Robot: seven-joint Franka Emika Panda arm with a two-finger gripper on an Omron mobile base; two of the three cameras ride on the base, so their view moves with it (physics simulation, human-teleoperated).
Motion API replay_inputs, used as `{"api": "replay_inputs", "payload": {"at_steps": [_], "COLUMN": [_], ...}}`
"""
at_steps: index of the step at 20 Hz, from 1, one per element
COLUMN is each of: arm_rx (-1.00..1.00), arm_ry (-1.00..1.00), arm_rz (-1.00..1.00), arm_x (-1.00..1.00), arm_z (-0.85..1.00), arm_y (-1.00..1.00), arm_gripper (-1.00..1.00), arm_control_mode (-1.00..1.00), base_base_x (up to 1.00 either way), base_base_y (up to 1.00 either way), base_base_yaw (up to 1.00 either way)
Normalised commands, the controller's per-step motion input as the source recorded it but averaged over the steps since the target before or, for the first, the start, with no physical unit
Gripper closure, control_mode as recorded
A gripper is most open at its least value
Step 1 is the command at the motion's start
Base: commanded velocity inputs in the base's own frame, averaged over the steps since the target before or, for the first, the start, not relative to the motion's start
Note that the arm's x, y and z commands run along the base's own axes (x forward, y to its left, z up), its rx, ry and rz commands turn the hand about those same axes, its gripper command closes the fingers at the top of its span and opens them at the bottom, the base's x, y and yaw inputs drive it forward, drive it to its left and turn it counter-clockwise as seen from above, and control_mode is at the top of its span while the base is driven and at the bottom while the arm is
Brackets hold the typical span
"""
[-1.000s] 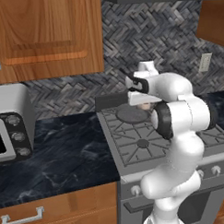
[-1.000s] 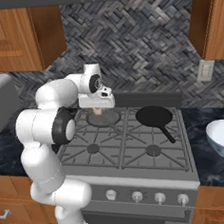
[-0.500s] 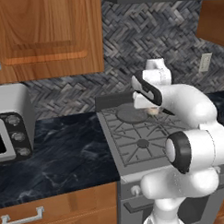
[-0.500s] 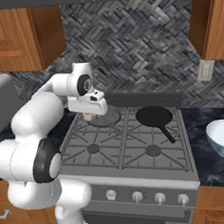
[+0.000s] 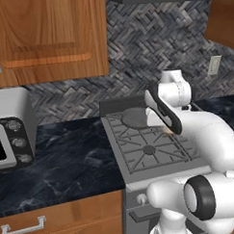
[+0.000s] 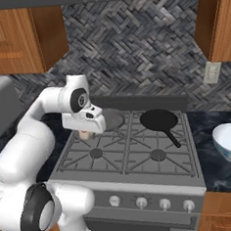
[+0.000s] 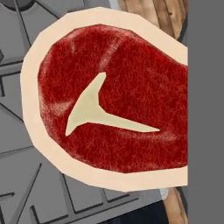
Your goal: Place one of the steaks on the plate and the other in the bowl. Then place the bowl in the fridge.
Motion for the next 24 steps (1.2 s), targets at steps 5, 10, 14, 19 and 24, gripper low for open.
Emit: {"api": "replay_inputs", "payload": {"at_steps": [5, 10, 14, 19, 24], "arm_rx": [-0.01, 0.00, 0.00, 0.00, 0.00], "arm_ry": [0.11, 0.00, 0.00, 0.00, 0.00], "arm_rz": [0.00, 0.00, 0.00, 0.00, 0.00], "arm_x": [0.00, 0.00, 0.00, 0.00, 0.00], "arm_z": [-0.23, 0.00, 0.00, 0.00, 0.00], "arm_y": [0.00, 0.00, -0.02, 0.00, 0.00], "arm_gripper": [1.00, 1.00, 1.00, 1.00, 1.00], "arm_control_mode": [-1.00, -1.00, 1.00, 1.00, 1.00], "base_base_x": [0.00, 0.00, 0.00, 0.00, 0.00], "base_base_y": [0.00, 0.00, -0.12, -0.98, -0.93], "base_base_yaw": [0.00, 0.00, 0.00, 0.00, 0.00]}}
